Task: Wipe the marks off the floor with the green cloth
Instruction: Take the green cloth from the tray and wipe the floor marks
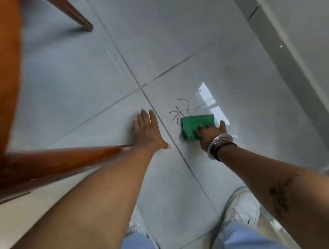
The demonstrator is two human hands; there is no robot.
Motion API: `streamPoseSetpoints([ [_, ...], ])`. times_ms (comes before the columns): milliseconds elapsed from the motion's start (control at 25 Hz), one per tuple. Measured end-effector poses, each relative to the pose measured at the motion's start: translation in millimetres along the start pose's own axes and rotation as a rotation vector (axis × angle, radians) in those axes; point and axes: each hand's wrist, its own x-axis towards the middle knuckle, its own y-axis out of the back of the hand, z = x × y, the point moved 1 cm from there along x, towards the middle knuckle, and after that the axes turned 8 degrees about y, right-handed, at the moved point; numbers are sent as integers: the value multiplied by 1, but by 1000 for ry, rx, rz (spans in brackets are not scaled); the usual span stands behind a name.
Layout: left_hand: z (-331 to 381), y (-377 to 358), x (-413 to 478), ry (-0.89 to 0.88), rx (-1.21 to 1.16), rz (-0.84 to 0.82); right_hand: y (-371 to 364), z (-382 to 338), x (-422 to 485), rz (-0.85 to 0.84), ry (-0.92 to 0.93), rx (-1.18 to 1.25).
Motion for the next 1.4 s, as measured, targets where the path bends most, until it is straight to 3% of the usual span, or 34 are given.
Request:
streamPoseSetpoints([
  [80,3,-22,23,-43,114,-24,-47,-7,-2,-37,3,-21],
  [240,1,-49,31,-37,266,-17,-64,-5,-4,242,-23,135],
  [400,9,-62,34,6,322,18,-66,-11,12,136,22,-43],
  [480,8,-65,36,26,331,47,-79,-13,3,79,182,-181],
  [600,9,-67,37,28,366,49,-76,14,-5,-32,562,-376],
  [680,10,-69,41,29,366,68,-53,37,6,28,477,-369],
  [800,6,-73,44,13,358,83,-1,66,60,248,-62,-36],
  [880,6,-73,44,17,390,108,25,79,91,285,-181,23],
  [960,6,-72,44,-4,395,93,24,69,96,283,-77,-42],
  [1080,8,-68,40,-5,388,74,-37,23,34,228,298,-162],
  [1200,10,-66,40,5,425,71,-98,-1,-31,-33,513,-307],
  [1240,12,-67,38,5,436,65,-101,10,-31,-51,545,-335],
  [1320,14,-66,38,5,451,75,-79,37,-12,34,495,-369],
  [1400,11,-65,38,6,430,85,-33,73,25,162,190,-275],
])
